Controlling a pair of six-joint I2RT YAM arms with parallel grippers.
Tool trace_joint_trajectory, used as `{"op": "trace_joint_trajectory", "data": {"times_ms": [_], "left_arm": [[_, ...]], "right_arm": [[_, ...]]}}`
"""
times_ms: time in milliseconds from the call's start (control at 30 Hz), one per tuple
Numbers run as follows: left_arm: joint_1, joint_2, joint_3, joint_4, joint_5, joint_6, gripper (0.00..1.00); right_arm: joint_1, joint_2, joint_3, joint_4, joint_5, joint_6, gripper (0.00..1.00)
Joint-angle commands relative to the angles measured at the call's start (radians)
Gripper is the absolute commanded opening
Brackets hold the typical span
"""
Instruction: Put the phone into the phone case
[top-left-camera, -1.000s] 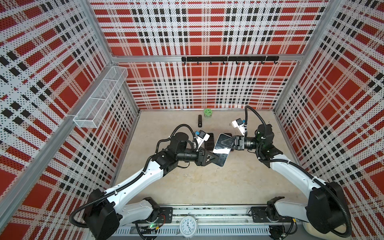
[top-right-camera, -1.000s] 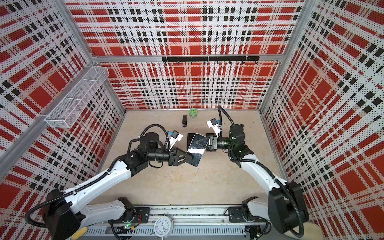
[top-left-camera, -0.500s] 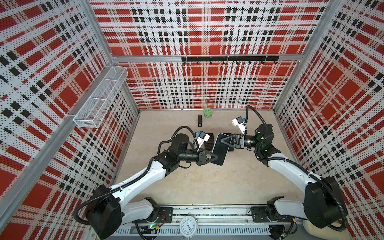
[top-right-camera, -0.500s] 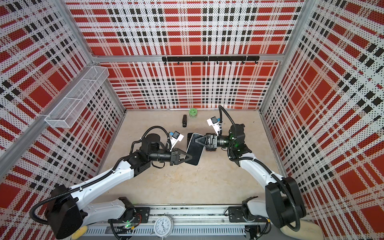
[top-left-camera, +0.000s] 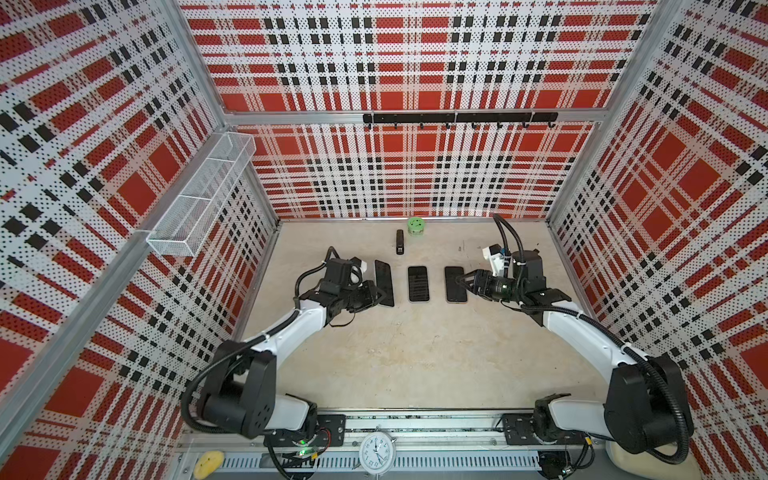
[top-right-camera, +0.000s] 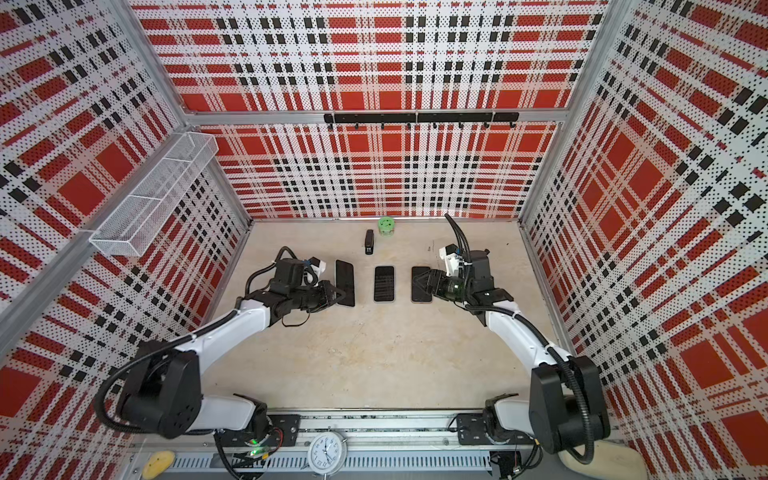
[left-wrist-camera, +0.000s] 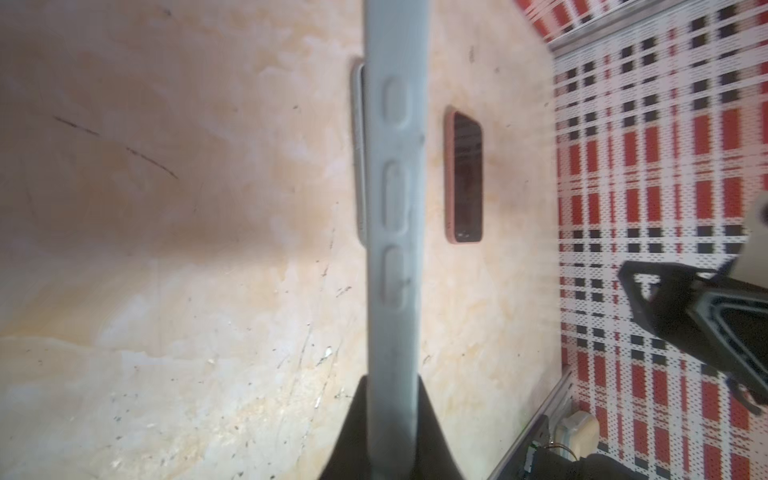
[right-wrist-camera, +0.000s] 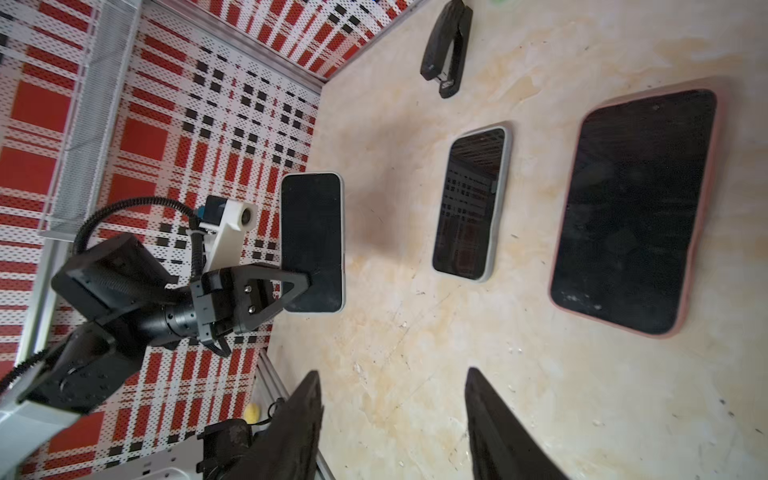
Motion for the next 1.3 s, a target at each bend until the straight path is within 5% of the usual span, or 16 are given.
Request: {"op": "trace_joint_trajectory", "data": {"times_ms": [0, 633, 1067, 1267], "left_arm": [[0.02, 0.082, 0.107, -0.086, 0.017, 0.105, 0.0], [0.063, 0.408, 0.327, -0.115, 0.061, 0.112, 0.01], [0.082, 0.443, 0.367, -0.155, -0.062, 0.145, 0.38], [0.105, 0.294, 0.332, -0.21, -0.297, 0.14, 0.62]], "right_arm": [[0.002, -0.043, -0.015, -0.021, 0.057, -0.057, 0.56], [-0.004, -0.034, -0.101, 0.076, 0.0, -0.041, 0.57], [-0.027, -0.09, -0.1, -0.012, 0.055, -0.074, 0.6], [-0.032, -0.119, -0.013, -0.23, 0.254, -0.172, 0.66]]}}
